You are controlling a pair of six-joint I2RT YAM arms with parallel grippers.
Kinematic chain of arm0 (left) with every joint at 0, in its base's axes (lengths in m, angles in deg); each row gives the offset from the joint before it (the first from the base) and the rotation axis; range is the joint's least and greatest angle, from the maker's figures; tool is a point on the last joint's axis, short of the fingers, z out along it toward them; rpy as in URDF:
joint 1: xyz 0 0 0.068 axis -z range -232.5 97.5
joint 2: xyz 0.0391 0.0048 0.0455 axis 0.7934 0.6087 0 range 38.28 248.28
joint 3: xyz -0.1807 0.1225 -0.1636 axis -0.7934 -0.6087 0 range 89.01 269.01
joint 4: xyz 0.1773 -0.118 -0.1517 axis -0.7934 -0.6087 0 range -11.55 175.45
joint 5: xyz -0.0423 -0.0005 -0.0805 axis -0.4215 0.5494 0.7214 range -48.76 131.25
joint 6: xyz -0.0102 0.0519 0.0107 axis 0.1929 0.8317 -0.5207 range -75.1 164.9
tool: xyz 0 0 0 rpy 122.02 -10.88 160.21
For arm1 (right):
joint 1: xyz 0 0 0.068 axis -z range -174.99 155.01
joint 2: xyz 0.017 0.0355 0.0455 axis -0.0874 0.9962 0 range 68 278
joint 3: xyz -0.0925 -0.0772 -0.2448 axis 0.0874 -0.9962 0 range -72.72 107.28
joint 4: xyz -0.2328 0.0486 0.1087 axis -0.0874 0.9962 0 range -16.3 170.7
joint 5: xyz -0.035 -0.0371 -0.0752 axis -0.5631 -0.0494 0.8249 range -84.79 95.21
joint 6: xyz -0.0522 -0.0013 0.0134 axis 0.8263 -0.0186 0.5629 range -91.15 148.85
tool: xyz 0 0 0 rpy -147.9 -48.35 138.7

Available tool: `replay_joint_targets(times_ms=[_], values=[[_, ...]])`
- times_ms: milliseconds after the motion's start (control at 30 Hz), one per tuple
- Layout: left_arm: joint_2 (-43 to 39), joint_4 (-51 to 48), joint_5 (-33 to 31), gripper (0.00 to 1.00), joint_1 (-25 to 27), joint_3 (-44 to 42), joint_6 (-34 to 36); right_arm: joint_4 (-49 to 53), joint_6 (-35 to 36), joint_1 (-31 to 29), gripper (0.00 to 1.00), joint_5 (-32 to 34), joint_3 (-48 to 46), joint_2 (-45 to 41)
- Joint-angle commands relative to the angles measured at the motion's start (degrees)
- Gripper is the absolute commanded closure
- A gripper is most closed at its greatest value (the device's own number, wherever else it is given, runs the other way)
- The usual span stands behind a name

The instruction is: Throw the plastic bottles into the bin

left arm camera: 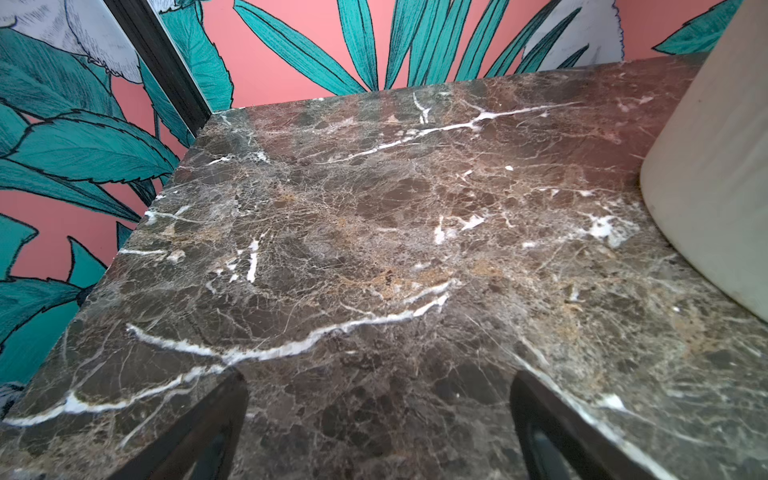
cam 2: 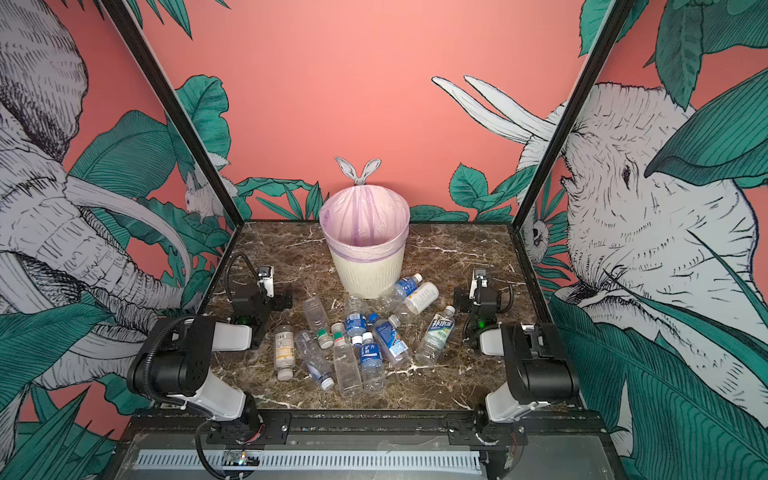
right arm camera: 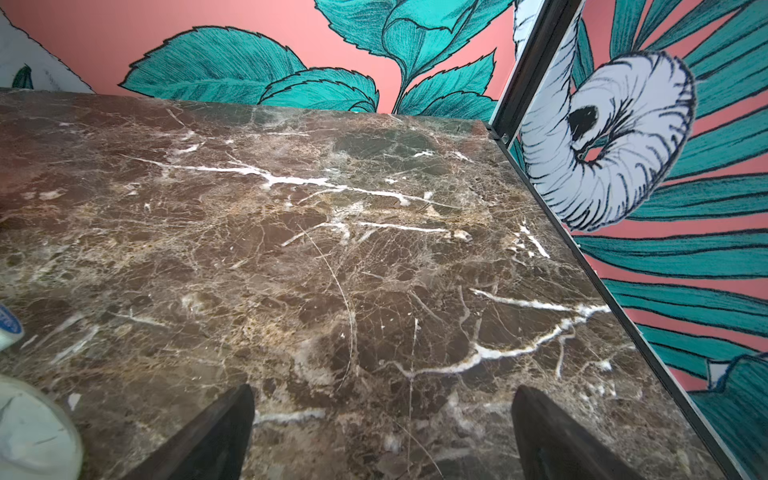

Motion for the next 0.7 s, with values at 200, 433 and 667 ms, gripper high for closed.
replay_joint_targets(times_ms=[200,433,667], values=[[-1.2,-0.3,0.6,0.00,0.2,0.9,0.7,-1.1,0.5,-0.1,0.01,-0.7,0.9,0.4],[-1.2,-0.3,0.6,0.00,0.1,0.9,0.8,-1.0,0.6,-0.1,0.01,-0.7,1.0,0.3],[-1.2,-0.3,0.5,0.01,0.2,1.0,0.7,-0.8,0.4,-0.1,0.01,-0.8,1.0,0.4]])
